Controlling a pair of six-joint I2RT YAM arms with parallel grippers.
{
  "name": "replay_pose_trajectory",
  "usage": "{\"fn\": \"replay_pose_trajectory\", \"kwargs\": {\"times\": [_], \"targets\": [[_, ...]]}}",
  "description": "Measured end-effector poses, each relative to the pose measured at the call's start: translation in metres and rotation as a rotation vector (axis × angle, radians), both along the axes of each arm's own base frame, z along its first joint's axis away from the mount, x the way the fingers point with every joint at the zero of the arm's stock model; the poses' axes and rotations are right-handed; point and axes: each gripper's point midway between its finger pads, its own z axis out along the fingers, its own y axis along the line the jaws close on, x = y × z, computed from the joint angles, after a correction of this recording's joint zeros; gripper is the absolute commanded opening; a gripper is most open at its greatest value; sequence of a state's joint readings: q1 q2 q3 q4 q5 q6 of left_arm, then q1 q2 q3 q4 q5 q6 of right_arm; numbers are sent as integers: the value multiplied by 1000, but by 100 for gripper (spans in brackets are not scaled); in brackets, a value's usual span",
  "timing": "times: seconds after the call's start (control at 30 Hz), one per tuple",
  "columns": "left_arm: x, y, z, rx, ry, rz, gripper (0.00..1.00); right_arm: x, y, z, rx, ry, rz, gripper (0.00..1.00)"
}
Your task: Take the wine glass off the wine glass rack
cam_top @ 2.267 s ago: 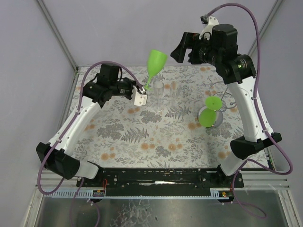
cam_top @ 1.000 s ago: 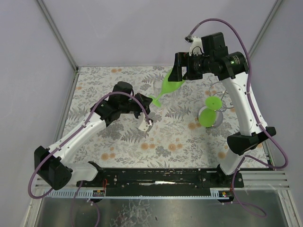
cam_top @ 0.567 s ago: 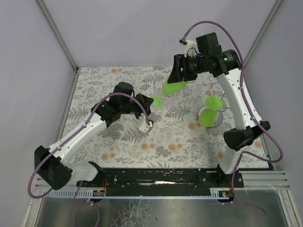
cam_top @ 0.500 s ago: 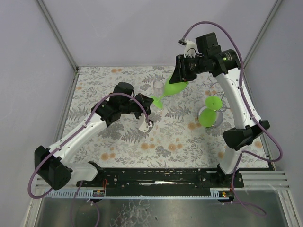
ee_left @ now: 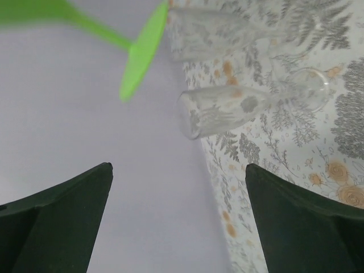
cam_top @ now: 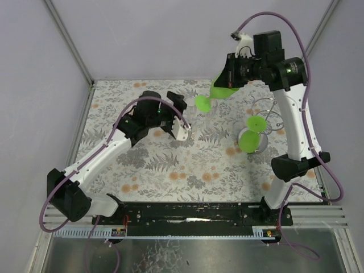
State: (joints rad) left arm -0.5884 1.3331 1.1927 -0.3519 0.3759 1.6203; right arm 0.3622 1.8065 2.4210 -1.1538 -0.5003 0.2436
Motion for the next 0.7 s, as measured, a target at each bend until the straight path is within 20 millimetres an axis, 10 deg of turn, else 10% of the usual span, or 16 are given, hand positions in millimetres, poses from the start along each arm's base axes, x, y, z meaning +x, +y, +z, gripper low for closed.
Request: {"fn": "replay_pose_trajectory", "kwargs": {"times": [0.4,0.7], "targets": [[109,78,78,-581,320,685,99,32,-38,52,1,-243,-220,0],[150,165,71,-1048,641,1120,97,60,13,50,9,-306,-191,0]]}}
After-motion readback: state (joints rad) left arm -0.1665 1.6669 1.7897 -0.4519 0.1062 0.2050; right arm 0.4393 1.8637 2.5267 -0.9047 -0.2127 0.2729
